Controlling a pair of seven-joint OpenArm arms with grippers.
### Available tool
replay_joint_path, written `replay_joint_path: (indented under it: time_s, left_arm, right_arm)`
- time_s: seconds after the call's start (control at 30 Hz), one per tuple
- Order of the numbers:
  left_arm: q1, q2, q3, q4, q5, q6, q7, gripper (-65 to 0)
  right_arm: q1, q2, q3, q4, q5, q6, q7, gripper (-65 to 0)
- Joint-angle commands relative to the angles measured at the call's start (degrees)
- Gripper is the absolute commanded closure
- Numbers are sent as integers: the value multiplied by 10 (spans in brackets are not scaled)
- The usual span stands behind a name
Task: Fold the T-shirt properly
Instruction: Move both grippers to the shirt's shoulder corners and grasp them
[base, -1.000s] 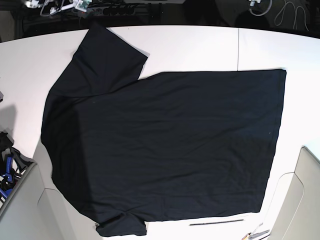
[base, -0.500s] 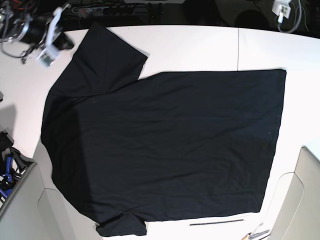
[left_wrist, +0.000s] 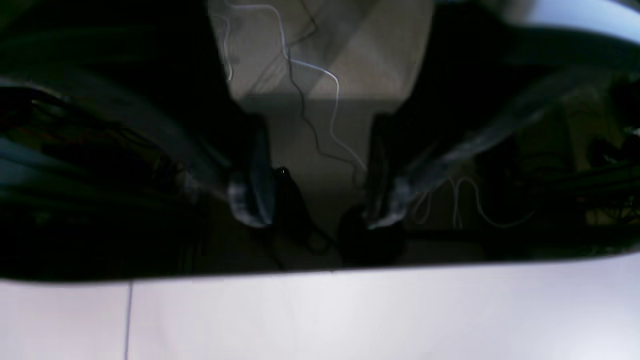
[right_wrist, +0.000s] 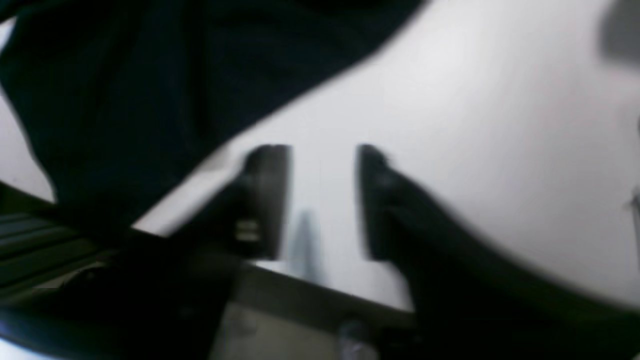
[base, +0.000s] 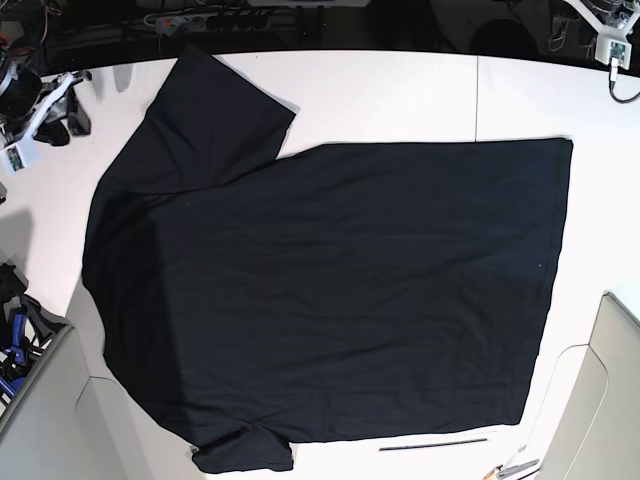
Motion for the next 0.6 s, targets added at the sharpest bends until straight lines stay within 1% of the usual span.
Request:
replay_joint_path:
  time_s: [0.0,0.03,0.13,0.2,0.3,0.37,0.43,0.47,0.57]
  left_arm:
    - [4,-3,-6,9,-4,1,-11,-368]
    - [-1,-3,-6,9,-4,3,-11,-377]
    - [-21,-6,-6,9,-6,2,-12,-379]
    - [-37,-14,-6,9,-9,5,-12,-379]
    - [-62,-37,-6,8,-15,46,-12,-379]
    - [-79,-56,-6,7,-16,65,-12,-385]
    - [-99,-72,-6,-3,-21,80,-12,-433]
    - [-110,-79,-6,-13,-28,80,-12,-454]
    - [-139,-97,-6,-57,-32,80,-12,-462]
  right_arm:
    - [2,9,6,-8,14,-3,7,-337]
    - [2,9,6,-21,23,-4,6,-351]
    - [2,9,6,-51,68,-4,-21,-350]
    - [2,8,6,-62,92,-4,-33,-350]
    - [2,8,6,-75,113,-2,-36,-350]
    - [2,6,6,-81,118,-2,-36,-350]
    - [2,-4,6,-83,119,-2,-36,-350]
    - [2,-13,6,-83,119,-2,-36,-350]
    - [2,-45,6,-83,118,-1,-36,-350]
